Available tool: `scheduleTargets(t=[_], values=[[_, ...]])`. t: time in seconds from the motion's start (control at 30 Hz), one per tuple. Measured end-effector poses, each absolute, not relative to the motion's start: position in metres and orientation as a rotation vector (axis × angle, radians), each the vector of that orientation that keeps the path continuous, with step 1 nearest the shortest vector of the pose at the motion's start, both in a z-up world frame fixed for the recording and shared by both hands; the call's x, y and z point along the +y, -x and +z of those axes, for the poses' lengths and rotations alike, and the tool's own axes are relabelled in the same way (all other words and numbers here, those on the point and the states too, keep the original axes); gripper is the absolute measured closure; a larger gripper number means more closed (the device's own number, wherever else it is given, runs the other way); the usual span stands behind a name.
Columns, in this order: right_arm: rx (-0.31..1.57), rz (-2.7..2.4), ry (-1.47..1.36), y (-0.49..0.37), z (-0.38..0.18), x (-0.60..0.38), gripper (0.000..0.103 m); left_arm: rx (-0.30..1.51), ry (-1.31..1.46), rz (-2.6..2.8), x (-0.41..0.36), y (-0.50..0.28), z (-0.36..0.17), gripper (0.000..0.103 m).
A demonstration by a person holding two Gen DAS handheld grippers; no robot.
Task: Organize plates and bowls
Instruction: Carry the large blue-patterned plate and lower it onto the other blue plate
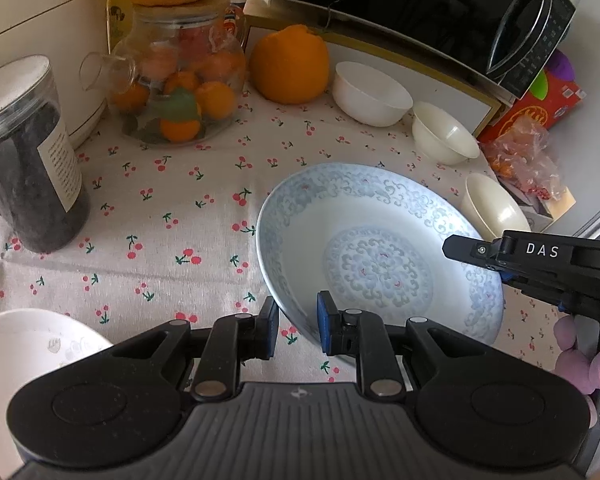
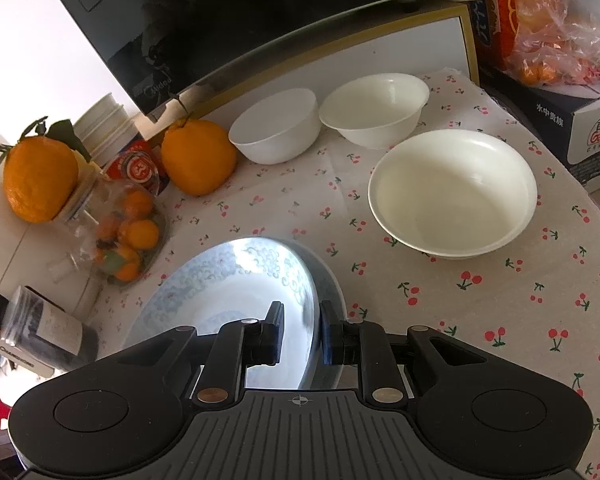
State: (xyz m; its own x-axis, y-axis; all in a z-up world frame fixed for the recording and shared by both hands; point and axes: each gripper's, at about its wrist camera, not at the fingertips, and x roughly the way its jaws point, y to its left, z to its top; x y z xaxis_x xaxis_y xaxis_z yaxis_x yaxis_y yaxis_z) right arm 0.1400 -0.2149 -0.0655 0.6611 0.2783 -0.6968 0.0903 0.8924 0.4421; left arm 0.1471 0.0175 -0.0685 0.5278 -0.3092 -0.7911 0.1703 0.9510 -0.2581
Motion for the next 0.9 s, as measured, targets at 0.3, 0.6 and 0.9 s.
scheduleTargets(t=[0.3,0.6,0.9], values=[[0.859,0.089,-0.393,-0.139,-0.068,-0.207,0.084,0.943,0.082,-0.268,0.008,-0.142,-0.068,0.084],[0.835,0.072,-0.266,-0.137,-0.061,-0.195,0.084,0.915,0.032,-0.247,0.001,-0.139,-0.07,0.081],[0.849,0.045,-0.121,-0.133,-0.057,-0.182,0.084,0.89,-0.082,-0.226,-0.011,-0.133,-0.072,0.081]])
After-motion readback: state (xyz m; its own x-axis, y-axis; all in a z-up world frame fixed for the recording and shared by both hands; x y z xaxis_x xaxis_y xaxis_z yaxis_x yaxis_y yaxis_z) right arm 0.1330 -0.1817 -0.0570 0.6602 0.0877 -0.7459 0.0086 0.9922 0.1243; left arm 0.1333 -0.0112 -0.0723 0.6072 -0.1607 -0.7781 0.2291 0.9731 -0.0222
